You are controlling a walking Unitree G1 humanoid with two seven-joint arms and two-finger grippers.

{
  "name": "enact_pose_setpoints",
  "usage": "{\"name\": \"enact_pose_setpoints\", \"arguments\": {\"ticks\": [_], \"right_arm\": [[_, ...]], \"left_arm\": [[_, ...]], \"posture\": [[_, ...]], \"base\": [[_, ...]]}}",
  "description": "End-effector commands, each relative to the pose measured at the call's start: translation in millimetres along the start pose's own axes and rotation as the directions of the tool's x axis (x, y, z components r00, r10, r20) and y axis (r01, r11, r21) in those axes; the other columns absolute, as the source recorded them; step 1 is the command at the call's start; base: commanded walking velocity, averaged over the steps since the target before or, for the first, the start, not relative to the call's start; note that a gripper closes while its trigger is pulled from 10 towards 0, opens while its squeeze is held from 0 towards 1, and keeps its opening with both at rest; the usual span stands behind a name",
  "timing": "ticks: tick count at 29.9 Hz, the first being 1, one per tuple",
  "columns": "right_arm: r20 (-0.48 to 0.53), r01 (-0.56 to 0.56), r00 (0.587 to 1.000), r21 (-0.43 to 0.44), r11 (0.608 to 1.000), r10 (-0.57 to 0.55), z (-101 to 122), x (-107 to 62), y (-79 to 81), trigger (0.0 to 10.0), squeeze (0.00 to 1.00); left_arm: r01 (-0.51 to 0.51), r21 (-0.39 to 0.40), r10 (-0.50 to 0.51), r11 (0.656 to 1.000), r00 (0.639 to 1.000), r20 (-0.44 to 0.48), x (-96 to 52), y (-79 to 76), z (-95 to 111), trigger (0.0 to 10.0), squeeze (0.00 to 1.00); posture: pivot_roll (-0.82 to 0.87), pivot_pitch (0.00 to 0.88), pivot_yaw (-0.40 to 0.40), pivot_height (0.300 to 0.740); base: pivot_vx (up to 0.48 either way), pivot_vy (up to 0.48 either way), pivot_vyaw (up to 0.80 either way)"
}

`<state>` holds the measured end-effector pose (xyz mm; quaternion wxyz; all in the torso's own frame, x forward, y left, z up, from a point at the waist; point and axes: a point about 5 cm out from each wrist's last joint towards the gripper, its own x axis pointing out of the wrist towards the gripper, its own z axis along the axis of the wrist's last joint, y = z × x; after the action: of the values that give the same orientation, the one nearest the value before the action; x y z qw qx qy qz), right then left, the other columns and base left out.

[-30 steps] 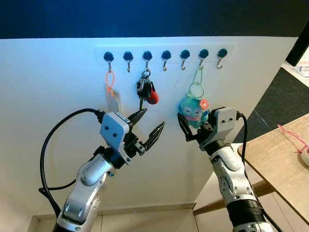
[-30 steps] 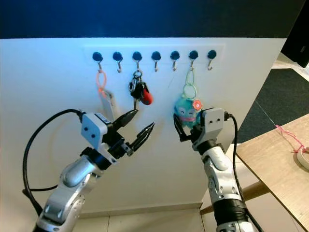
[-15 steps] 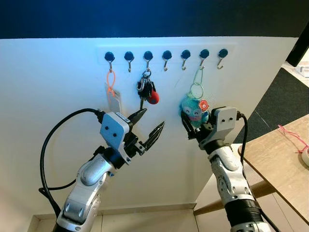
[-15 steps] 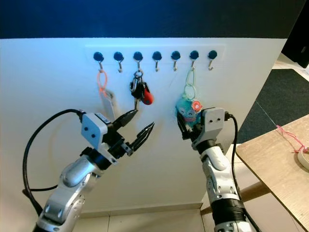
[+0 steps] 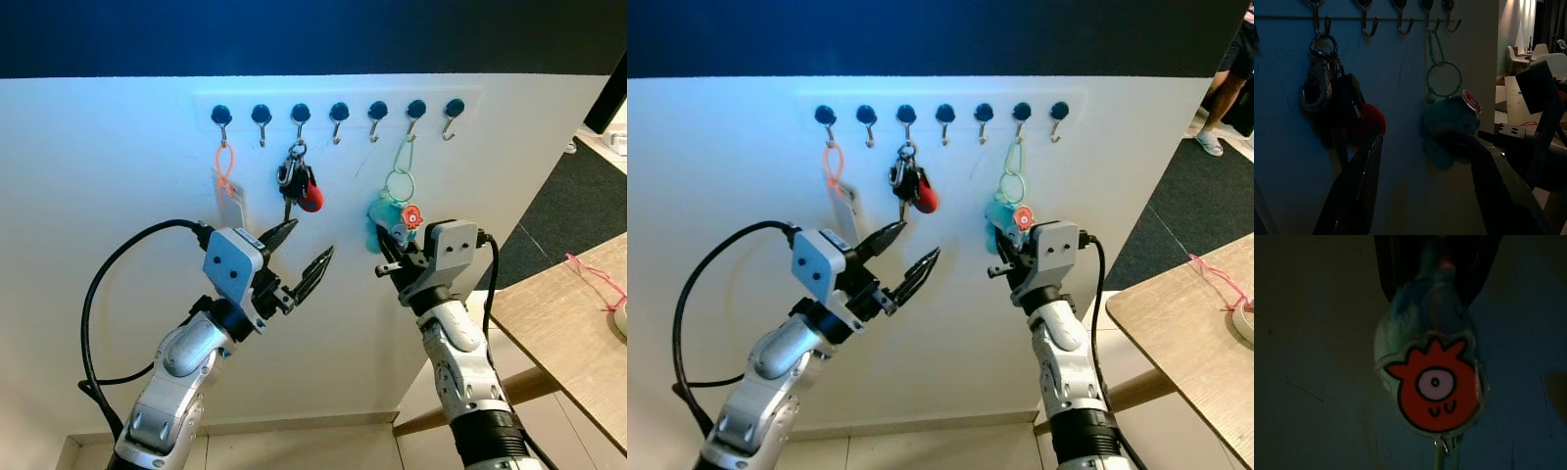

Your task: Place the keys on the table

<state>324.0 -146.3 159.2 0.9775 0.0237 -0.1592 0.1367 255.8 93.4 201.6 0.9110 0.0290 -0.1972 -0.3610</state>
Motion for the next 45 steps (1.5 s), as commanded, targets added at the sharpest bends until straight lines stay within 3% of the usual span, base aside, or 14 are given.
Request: {"name": "enact_pose_setpoints", "arguments": {"ticks": [1,7,16,26,38,45], "right_arm": [[0.017,0.008,1.000,0.000,1.000,-0.008,1,-2.8,0.8,0.0,0.00],[0.173,0.045,0.984,-0.026,0.999,-0.040,23,-4.9,0.6,0.0,0.00],[0.303,0.047,0.952,-0.034,0.998,-0.034,42,-5.8,8.7,0.0,0.00],[0.360,0.030,0.933,-0.033,0.999,-0.016,57,-0.5,13.9,0.0,0.00],[0.472,-0.029,0.880,-0.059,0.998,0.053,89,9.8,25.2,0.0,0.00],[0.465,-0.091,0.875,-0.111,0.990,0.132,84,3.6,37.3,0.0,0.00]], "left_arm": [[0.007,0.013,-0.007,1.000,1.000,-0.010,0.1,0.0,-2,10.0,0.00],[0.004,0.016,-0.004,1.000,1.000,-0.007,-0.9,1.0,-1,10.0,0.00],[0.009,0.020,-0.009,1.000,1.000,0.001,0.1,0.9,0,10.0,0.00],[0.013,0.017,-0.013,1.000,1.000,0.003,-0.2,1.0,1,10.0,0.00],[0.007,0.017,-0.007,1.000,1.000,0.008,-0.4,0.7,2,10.0,0.00],[0.002,0.017,-0.003,1.000,1.000,0.007,-2.4,1.4,1,10.0,0.00]], "posture": [[0.01,0.057,-0.006,0.740],[0.01,0.055,-0.007,0.740],[0.02,0.046,-0.003,0.740],[0.02,0.044,-0.003,0.740],[0.02,0.050,-0.006,0.740],[0.02,0.053,-0.007,0.740]], "base": [[0.000,0.000,0.00],[0.000,0.000,0.00],[0.000,0.000,0.00],[0.000,0.000,0.00],[0.000,0.000,0.00],[0.000,0.000,0.00]]}}
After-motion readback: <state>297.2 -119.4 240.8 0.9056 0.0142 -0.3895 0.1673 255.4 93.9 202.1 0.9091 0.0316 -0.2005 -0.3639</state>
